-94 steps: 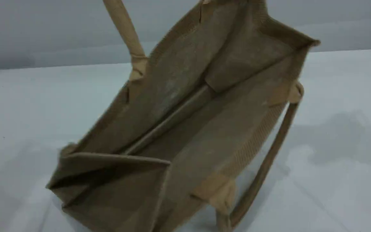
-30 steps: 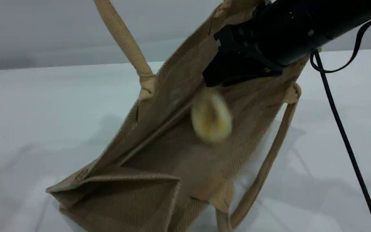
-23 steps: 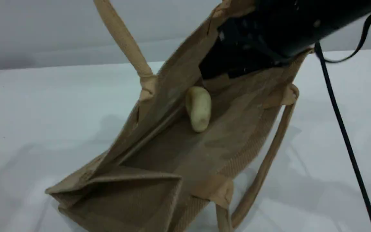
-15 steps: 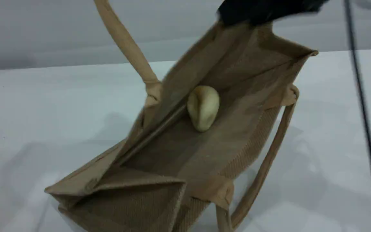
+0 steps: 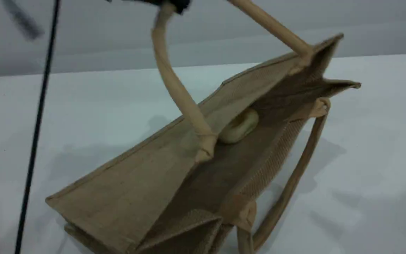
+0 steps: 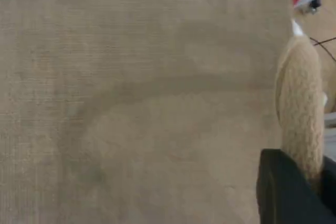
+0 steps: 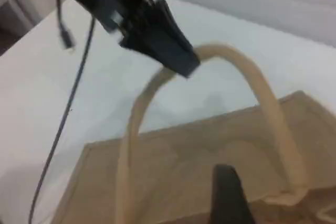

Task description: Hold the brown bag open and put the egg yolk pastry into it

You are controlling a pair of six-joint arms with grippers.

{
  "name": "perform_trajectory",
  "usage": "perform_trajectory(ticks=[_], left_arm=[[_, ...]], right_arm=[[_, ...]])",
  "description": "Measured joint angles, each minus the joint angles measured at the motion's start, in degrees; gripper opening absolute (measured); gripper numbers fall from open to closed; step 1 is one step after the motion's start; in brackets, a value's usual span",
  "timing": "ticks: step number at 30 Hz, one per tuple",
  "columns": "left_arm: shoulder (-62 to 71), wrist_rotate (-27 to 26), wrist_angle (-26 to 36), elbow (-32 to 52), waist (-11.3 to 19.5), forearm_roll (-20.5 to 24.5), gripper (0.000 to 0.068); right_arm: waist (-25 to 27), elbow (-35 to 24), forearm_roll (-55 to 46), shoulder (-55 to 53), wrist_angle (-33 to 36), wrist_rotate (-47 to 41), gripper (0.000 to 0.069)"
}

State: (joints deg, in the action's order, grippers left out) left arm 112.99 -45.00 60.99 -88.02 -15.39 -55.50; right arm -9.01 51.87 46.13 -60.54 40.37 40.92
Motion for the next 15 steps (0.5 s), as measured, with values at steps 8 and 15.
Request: perform_trajectory(ticks=[8,15], left_arm=[[8.07,-1.12,-2.43,0.00,-2.22,-0.42,0.0084],[13.46,-2.75,-8.56,0.00,-4.31,-0.71,0.0084]], right_arm=[[0.00,0.00,-6.06,2.81,1.85,-6.67,0.0388],[0.00,0.00,-5.89,2.81,2.43,-7.63,0.0388]])
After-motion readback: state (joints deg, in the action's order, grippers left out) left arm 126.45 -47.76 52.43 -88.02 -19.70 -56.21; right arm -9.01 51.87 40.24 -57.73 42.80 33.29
